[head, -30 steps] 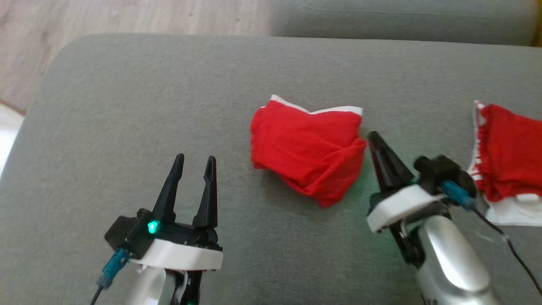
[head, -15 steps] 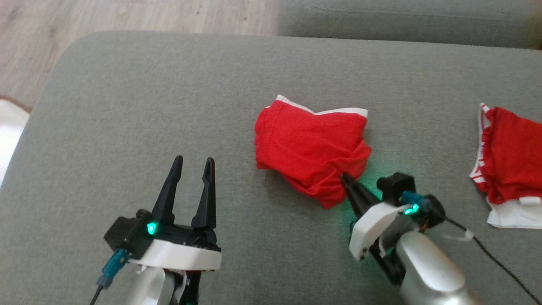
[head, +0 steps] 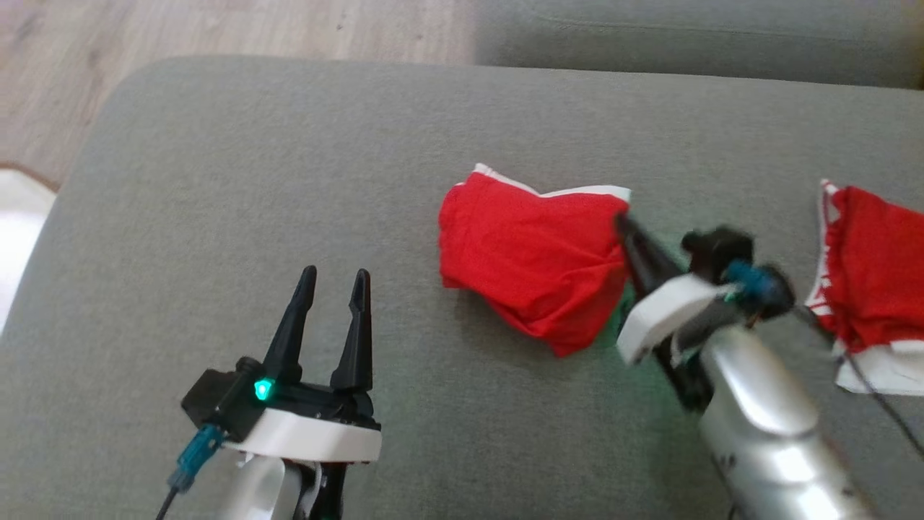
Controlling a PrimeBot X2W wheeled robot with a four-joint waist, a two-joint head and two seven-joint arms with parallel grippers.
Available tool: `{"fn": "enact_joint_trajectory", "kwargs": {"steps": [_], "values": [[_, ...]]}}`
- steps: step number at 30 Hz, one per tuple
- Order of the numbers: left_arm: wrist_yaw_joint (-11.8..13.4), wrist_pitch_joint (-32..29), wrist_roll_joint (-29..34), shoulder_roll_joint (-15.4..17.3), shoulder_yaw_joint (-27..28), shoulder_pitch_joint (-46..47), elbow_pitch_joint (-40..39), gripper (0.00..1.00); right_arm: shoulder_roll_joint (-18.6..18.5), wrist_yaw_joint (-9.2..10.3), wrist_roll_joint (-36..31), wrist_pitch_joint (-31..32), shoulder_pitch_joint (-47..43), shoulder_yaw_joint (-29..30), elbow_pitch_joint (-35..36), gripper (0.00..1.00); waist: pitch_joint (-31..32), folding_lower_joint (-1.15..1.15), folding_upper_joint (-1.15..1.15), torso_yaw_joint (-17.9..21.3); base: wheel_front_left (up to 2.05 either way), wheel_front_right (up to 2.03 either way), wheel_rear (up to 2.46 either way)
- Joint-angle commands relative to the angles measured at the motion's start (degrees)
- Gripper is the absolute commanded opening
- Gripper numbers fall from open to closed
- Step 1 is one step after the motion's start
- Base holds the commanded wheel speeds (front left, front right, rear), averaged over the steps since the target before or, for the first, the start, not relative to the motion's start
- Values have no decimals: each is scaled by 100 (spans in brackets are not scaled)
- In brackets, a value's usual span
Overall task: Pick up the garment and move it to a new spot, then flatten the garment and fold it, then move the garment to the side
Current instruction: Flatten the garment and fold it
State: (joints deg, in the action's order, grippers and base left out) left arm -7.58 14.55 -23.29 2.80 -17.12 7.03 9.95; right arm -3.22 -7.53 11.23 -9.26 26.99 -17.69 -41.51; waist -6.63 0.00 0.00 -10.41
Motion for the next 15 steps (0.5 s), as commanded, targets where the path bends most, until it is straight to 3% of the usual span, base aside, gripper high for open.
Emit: {"fn": "enact_joint_trajectory", "kwargs": {"steps": [1, 7, 11, 15], "values": [[9, 45, -46, 8, 120, 253, -203, 100, 24, 4, -88, -60, 257, 2, 164, 0, -82, 0, 0, -144, 0, 0, 0], [9, 45, -117, 8, 72, 329, -202, 100, 4, 4, -395, 288, 650, 618, -293, 0, -258, 0, 0, -589, 0, 0, 0], [9, 45, -142, 8, 39, 351, -187, 100, -19, 4, -425, 599, 781, 598, -909, 0, -340, 0, 0, -798, 0, 0, 0], [9, 45, -158, 8, 28, 365, -171, 100, -13, 4, -412, 391, 952, 524, -1174, 0, -341, 0, 0, -932, 0, 0, 0]]}}
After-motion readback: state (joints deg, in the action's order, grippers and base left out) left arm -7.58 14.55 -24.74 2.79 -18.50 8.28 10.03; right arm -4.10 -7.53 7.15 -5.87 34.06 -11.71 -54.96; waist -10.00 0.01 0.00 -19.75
